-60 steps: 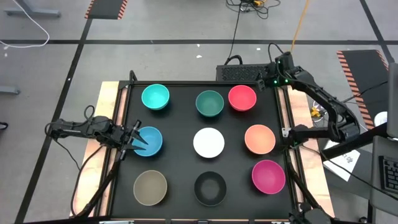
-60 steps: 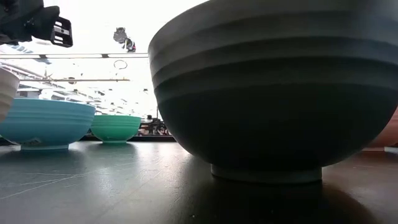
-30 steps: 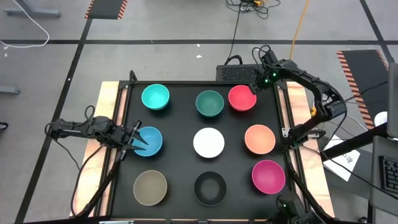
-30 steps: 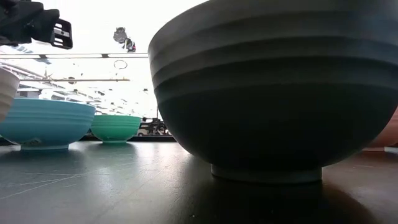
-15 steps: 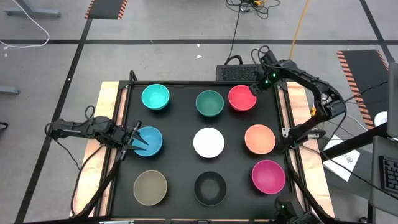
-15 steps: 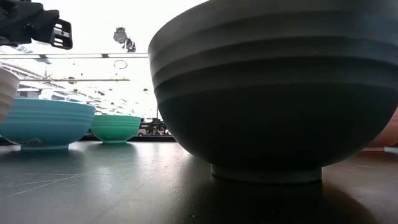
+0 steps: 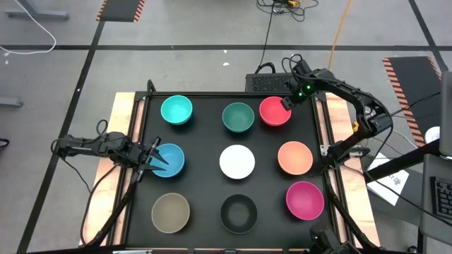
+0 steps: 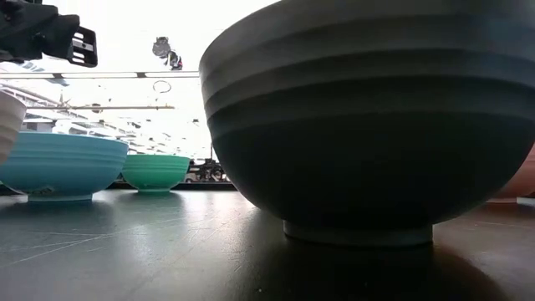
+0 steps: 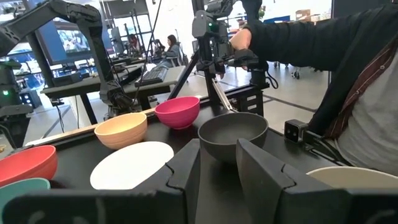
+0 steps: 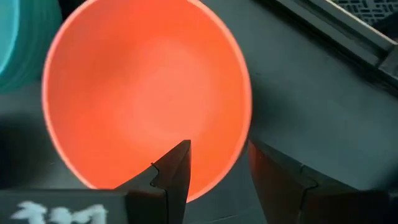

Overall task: Nest bowls inside each other
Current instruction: Stack the orange bowl on top of the white bowl

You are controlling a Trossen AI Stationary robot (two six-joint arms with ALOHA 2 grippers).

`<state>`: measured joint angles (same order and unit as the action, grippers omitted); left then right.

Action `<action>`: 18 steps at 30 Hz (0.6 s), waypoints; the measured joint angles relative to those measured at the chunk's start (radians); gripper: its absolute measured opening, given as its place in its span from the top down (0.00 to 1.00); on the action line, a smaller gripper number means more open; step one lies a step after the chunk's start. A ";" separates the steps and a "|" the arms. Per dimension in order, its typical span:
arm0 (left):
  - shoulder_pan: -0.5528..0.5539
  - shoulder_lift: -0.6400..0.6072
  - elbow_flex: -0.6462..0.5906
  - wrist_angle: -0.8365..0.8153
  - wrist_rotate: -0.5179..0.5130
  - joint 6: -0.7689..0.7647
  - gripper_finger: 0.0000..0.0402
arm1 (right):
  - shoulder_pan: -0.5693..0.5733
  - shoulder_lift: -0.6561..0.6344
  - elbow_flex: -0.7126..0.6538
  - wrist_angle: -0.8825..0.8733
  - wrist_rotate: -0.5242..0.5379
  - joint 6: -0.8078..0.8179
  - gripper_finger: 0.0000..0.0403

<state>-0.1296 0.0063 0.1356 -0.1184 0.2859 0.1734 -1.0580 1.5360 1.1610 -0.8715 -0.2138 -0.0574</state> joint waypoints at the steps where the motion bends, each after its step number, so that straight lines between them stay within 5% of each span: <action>1: 0.000 0.000 0.000 0.000 0.000 0.000 0.73 | 0.000 0.000 0.000 0.001 0.019 0.009 0.63; 18: 0.000 0.000 0.000 -0.013 0.000 0.001 0.73 | 0.048 0.209 0.010 0.004 0.030 -0.008 0.63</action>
<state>-0.1299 0.0063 0.1356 -0.1318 0.2861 0.1745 -1.0102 1.7453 1.1708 -0.8672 -0.1837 -0.0656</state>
